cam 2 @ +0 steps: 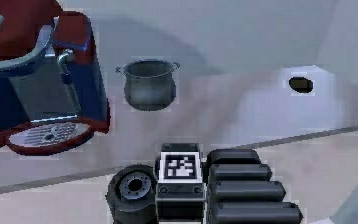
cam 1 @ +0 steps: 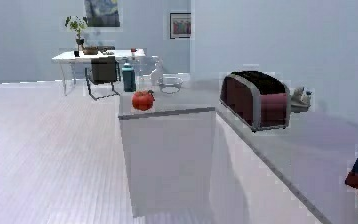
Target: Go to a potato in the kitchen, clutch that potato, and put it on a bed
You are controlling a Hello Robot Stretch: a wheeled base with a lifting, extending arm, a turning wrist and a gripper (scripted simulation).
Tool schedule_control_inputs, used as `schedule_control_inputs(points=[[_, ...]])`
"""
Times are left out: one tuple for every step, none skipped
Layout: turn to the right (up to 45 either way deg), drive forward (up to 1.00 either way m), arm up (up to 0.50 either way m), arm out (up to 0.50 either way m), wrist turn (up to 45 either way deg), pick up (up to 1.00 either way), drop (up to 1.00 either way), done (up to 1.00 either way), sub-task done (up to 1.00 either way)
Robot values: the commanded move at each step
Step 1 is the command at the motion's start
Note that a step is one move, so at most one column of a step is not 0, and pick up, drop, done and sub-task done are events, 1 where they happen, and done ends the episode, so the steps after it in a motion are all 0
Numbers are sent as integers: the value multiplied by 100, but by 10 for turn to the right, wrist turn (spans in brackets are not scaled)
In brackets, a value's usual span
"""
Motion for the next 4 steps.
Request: schedule_control_inputs(points=[[-450,0,0,0,0,0,0,0,0],[-450,0,0,0,0,0,0,0,0],[-120,0,0,0,0,0,0,0,0],[0,10,0,0,0,0,0,0,0]])
